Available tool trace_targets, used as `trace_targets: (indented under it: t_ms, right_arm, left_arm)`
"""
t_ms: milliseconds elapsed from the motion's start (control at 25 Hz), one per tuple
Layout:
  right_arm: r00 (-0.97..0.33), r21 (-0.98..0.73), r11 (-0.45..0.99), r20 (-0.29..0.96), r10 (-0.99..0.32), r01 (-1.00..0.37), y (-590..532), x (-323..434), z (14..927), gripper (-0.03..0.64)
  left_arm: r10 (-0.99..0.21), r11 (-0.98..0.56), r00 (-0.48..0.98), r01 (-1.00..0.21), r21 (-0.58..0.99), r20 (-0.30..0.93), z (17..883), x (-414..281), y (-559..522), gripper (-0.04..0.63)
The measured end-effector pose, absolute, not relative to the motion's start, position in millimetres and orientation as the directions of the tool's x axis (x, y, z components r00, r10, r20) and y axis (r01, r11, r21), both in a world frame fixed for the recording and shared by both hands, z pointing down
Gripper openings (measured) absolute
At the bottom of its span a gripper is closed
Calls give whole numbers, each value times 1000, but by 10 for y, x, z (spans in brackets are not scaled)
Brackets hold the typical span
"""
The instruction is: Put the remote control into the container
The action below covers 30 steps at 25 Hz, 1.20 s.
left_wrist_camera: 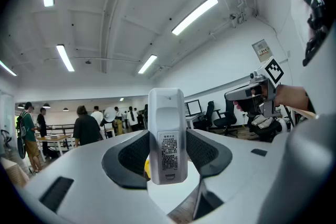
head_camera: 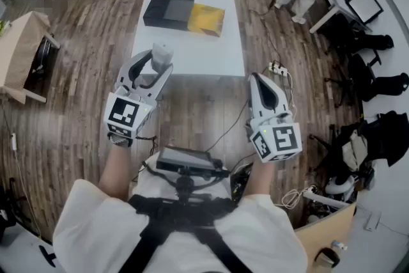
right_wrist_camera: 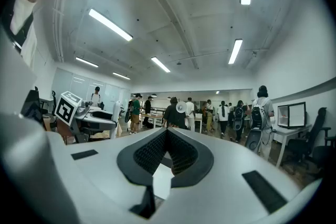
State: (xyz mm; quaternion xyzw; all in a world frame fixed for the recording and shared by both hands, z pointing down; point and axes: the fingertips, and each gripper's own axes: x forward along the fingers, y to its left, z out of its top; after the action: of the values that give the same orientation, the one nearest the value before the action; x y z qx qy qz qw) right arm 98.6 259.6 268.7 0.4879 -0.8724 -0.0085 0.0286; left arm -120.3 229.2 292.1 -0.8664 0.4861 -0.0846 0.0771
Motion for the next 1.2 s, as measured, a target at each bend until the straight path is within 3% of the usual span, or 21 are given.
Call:
trace_targets:
  t_ms: [400, 1200]
  right_arm:
    - [-575, 7, 575, -3, -818, -818, 2653, 1129, 2613, 5]
    - [-666, 13, 667, 41, -744, -745, 2467, 1297, 2792, 5]
  left_arm:
    - [-867, -496, 493, -841, -217, 70, 2944, -1018, 2393, 236]
    - [-888, -459, 453, -862, -214, 79, 3073, -701, 2308, 236]
